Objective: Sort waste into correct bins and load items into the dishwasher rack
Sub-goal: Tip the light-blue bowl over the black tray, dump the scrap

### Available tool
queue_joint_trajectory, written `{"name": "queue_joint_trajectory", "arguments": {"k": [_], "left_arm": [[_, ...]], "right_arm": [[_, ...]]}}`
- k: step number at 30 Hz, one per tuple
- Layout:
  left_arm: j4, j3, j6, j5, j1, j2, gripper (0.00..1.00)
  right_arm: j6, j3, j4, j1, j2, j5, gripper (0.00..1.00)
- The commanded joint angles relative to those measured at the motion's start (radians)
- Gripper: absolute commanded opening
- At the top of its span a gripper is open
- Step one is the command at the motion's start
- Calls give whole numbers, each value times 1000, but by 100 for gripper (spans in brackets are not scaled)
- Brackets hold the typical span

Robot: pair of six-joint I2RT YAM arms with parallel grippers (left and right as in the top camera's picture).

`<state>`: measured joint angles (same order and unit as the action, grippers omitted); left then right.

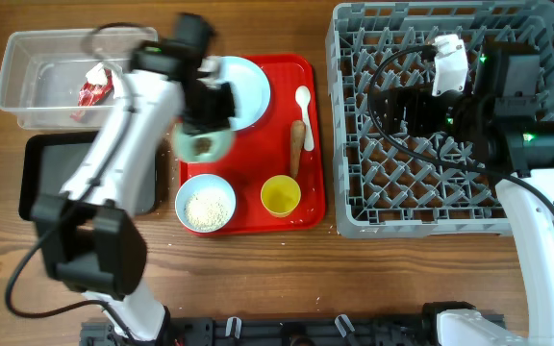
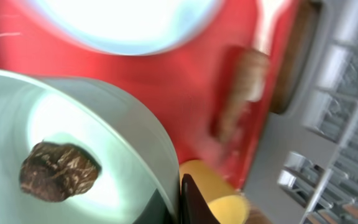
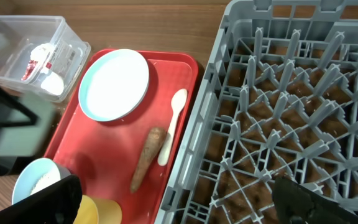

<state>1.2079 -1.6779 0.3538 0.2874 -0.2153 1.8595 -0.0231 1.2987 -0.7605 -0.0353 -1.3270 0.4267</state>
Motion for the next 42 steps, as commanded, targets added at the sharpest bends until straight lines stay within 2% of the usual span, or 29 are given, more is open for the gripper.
{"name": "queue_joint_trajectory", "arguments": {"k": [1, 2, 7, 11, 14, 18, 21, 27, 31, 35, 39, 42], "left_arm": [[57, 15, -170, 88, 236, -13, 4], [54, 45, -229, 145, 328, -13, 4], [-55, 180, -381, 395, 584, -12, 4], [-197, 308, -433, 658, 762, -10, 4], [-256, 367, -433, 832, 879, -10, 4], [-259, 371, -432, 1039, 982, -10, 4], [-259, 371, -396, 1112, 1023, -10, 4], [-259, 371, -338, 1123, 1053, -10, 4], [-259, 371, -350, 1109, 986, -32, 4], [-263, 365, -349, 919, 778, -113, 4], [-341, 365, -349, 687, 478, -166, 4], [-395, 365, -345, 380, 264, -157, 4]], "right_arm": [[8, 23, 1, 0, -11, 16, 100], [8, 23, 1, 0, -11, 16, 100], [8, 23, 0, 0, -11, 16, 100], [26, 23, 0, 0, -11, 16, 100], [26, 23, 0, 0, -11, 16, 100], [27, 23, 0, 0, -11, 16, 100], [27, 23, 0, 0, -11, 16, 100], [27, 23, 0, 0, -11, 16, 100], [27, 23, 0, 0, -11, 16, 100], [45, 23, 0, 0, -11, 16, 100], [52, 23, 0, 0, -11, 16, 100], [52, 23, 0, 0, -11, 16, 100]]}}
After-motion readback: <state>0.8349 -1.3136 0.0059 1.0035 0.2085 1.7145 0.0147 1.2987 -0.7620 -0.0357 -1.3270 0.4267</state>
